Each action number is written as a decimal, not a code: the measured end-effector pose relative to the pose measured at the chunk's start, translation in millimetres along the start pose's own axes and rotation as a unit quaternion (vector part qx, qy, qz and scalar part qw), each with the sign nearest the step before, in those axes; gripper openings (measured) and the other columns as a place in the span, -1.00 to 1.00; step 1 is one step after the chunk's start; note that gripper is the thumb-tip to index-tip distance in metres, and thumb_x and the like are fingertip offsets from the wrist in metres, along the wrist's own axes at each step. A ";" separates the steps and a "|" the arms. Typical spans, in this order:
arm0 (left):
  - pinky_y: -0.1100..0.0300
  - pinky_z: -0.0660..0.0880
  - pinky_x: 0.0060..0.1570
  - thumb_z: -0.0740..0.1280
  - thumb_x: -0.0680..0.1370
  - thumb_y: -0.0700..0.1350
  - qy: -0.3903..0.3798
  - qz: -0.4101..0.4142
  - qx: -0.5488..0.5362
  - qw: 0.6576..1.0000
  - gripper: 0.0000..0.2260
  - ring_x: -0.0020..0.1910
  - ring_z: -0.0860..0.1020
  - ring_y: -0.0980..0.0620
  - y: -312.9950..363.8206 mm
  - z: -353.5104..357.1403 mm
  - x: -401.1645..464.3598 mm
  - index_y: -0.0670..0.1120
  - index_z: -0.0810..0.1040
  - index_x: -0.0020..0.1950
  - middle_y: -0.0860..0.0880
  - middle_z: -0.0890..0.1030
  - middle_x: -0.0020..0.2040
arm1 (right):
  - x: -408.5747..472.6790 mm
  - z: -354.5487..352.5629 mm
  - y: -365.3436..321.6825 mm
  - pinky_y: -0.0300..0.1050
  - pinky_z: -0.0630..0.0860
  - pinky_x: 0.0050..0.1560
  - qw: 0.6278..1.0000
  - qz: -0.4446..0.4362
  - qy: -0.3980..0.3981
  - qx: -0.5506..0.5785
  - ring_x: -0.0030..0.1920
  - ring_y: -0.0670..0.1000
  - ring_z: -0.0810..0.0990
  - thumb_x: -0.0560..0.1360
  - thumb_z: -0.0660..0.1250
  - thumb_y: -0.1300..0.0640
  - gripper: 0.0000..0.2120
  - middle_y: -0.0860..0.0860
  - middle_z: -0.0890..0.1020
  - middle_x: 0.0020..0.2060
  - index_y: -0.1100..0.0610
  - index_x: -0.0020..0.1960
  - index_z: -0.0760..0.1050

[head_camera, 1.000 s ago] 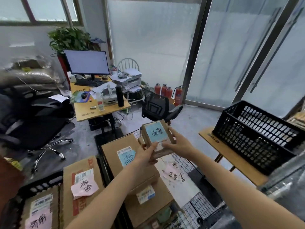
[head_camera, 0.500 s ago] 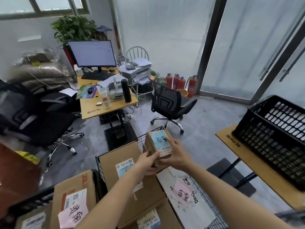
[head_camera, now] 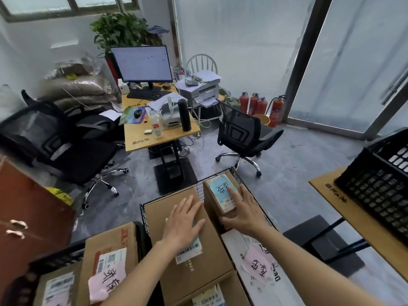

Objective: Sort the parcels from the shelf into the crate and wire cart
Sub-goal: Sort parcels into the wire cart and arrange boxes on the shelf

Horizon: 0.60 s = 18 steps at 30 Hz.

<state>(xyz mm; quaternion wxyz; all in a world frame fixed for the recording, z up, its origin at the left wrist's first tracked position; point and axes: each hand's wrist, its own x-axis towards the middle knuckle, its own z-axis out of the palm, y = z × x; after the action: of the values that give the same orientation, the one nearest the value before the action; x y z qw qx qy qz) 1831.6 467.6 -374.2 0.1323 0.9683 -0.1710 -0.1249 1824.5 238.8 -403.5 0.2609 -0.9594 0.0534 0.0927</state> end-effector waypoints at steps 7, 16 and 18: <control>0.10 -0.27 0.52 0.08 0.68 0.24 -0.005 -0.005 0.006 1.000 -0.42 0.64 -0.18 0.07 -0.7 5.7 -1.0 0.15 -0.02 0.66 0.09 -0.15 0.67 | -1.1 4.4 -1.8 0.11 -0.17 0.61 0.995 -0.012 0.034 -0.088 0.62 0.10 -0.29 0.36 0.32 -0.45 0.08 0.01 -0.30 0.62 -0.17 0.63 -0.24; 0.04 -0.14 0.59 0.13 0.67 0.23 0.005 0.029 0.003 1.000 -0.42 0.65 -0.06 0.03 18.9 -18.9 -35.9 0.13 0.06 0.65 0.05 -0.01 0.67 | -64.8 -36.8 -16.7 0.11 -0.19 0.60 0.993 -0.004 0.042 -0.108 0.64 0.08 -0.11 0.44 0.30 -0.45 0.00 -0.01 -0.08 0.66 -0.14 0.65 -0.16; 0.02 -0.09 0.61 0.14 0.66 0.24 0.017 0.054 0.010 0.998 -0.41 0.64 -0.02 0.02 26.2 -29.0 -51.3 0.11 0.08 0.65 0.04 0.04 0.67 | -94.4 -48.3 -25.9 0.12 -0.16 0.61 0.992 0.011 0.051 -0.114 0.64 0.07 -0.07 0.46 0.30 -0.43 -0.03 -0.02 -0.04 0.66 -0.15 0.65 -0.13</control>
<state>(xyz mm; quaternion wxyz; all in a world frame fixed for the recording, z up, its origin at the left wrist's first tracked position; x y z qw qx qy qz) 1785.4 468.8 -329.2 0.1319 0.9609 -0.2223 -0.0994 1743.4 241.5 -330.5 0.1462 -0.9857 0.0662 0.0514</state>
